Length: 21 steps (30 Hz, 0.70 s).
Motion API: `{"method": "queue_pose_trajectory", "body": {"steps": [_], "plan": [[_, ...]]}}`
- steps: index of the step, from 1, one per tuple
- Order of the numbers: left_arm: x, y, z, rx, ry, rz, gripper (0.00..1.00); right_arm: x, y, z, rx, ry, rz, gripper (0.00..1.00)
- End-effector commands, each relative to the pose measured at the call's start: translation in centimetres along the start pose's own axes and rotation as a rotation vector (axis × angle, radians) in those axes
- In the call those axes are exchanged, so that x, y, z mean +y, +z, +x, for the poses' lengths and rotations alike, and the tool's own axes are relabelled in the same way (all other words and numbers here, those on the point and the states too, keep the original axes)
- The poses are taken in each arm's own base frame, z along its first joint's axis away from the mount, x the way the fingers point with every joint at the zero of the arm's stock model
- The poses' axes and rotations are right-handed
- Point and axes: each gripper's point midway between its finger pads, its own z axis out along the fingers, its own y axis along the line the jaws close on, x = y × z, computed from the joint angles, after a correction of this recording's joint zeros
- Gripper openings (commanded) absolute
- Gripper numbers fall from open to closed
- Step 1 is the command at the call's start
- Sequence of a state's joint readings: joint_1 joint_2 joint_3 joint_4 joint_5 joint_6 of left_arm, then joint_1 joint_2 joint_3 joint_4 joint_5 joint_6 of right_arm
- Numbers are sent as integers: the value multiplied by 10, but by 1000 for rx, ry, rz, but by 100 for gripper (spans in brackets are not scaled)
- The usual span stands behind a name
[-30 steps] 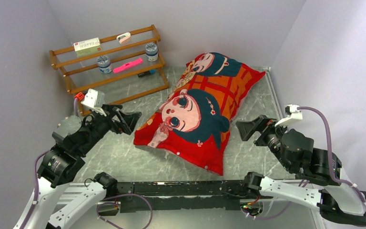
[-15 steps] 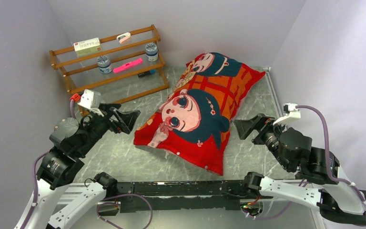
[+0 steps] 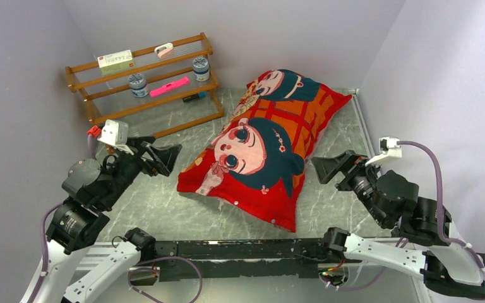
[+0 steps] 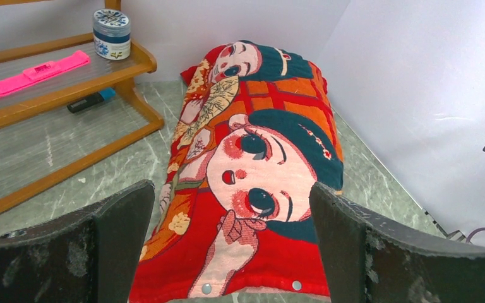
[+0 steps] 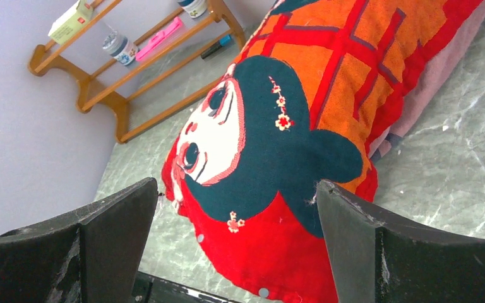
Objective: Put the pillow into the pillowcase
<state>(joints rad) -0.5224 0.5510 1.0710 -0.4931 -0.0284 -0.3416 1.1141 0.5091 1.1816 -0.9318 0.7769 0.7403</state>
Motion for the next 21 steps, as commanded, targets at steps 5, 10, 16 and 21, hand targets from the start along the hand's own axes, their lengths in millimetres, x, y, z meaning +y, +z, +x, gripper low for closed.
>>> {"method": "queue_pose_trajectory", "body": {"steps": [5,10,16,21], "plan": [[4,-3,-15,-62,14,-25,97,5,3,-5,-42,22,-28,100],[1,-2,-17,-69,8,-12,97,11,5,-6,-43,17,-36,100],[4,-2,-16,-65,9,-26,97,11,6,-6,-40,10,-34,100],[3,-3,-21,-79,10,-23,97,14,5,-9,-49,14,-44,100]]}}
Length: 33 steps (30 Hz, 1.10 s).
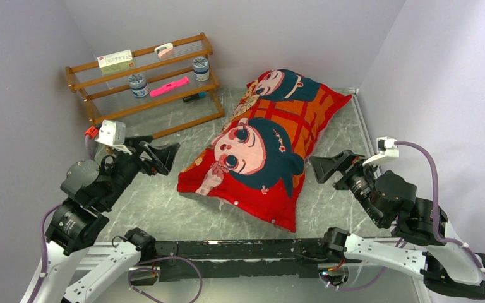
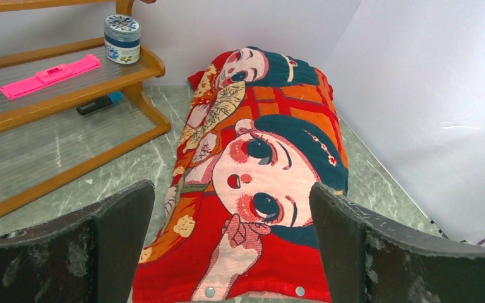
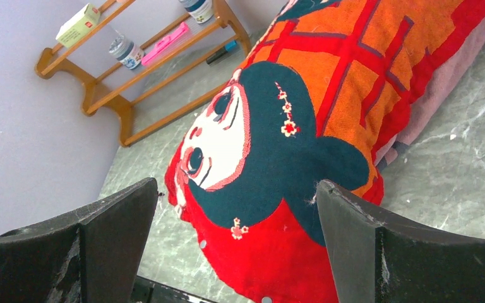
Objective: Put the pillow into the pillowcase
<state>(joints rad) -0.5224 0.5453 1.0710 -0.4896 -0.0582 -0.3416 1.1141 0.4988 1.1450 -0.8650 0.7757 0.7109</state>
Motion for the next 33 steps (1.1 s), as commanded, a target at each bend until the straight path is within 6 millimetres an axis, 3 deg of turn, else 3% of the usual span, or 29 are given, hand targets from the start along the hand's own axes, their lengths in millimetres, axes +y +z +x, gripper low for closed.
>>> {"method": "queue_pose_trajectory", "body": {"steps": [1,20,33], "plan": [[-2,-2,-17,-62,10,3,97,10,1,-10,-26,11,-25,100],[-3,1,-16,-63,5,11,97,15,7,-3,-5,-6,-26,100],[-2,-3,-13,-62,-12,5,97,7,11,1,-5,-36,23,100]]}}
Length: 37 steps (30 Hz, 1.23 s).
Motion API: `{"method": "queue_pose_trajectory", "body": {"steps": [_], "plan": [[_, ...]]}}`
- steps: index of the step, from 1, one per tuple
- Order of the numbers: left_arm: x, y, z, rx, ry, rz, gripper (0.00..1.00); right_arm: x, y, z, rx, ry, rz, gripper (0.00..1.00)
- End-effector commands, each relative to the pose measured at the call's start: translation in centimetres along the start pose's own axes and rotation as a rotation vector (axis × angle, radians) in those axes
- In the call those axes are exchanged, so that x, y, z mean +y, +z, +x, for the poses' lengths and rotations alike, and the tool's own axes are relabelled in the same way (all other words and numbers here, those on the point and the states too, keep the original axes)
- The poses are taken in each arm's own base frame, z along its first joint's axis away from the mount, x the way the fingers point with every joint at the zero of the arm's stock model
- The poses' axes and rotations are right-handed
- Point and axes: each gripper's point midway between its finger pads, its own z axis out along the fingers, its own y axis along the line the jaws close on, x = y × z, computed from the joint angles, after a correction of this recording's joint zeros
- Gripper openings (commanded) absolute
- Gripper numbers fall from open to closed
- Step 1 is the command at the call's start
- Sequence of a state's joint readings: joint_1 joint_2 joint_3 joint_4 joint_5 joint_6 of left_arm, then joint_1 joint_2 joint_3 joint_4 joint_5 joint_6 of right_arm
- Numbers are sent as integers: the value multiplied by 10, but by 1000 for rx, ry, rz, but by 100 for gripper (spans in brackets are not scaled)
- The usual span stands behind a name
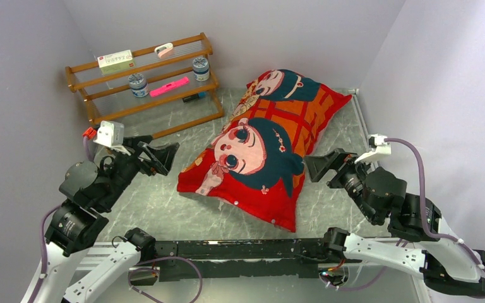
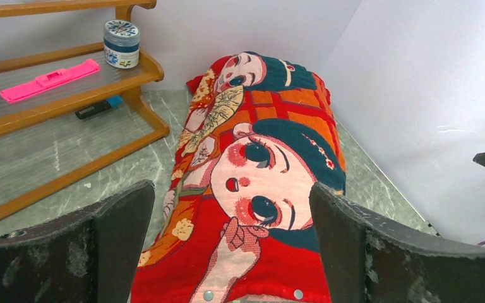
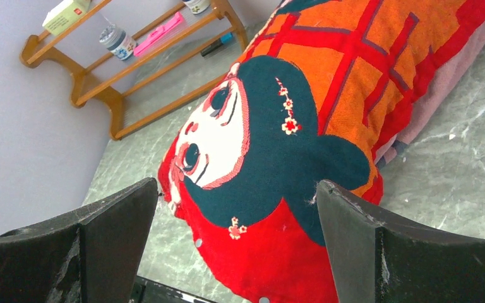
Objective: Put the pillow into the pillowcase
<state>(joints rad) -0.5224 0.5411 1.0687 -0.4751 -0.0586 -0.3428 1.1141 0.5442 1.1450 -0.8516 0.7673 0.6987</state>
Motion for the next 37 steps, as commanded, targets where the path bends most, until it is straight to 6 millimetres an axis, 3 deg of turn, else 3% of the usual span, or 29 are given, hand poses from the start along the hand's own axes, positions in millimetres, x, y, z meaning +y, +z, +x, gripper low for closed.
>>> {"method": "queue_pose_trajectory", "body": {"steps": [1,26,34,37], "plan": [[0,-2,-9,-43,-11,-1,97,-2,2,-6,-25,-5,26,100],[3,-6,-9,-42,-3,-19,97,-3,8,2,-11,-21,44,100],[1,1,-2,-28,-17,-2,97,8,12,-6,-11,-76,37,100],[-2,5,0,-23,-25,11,97,4,17,-3,-1,-80,95,100]]}}
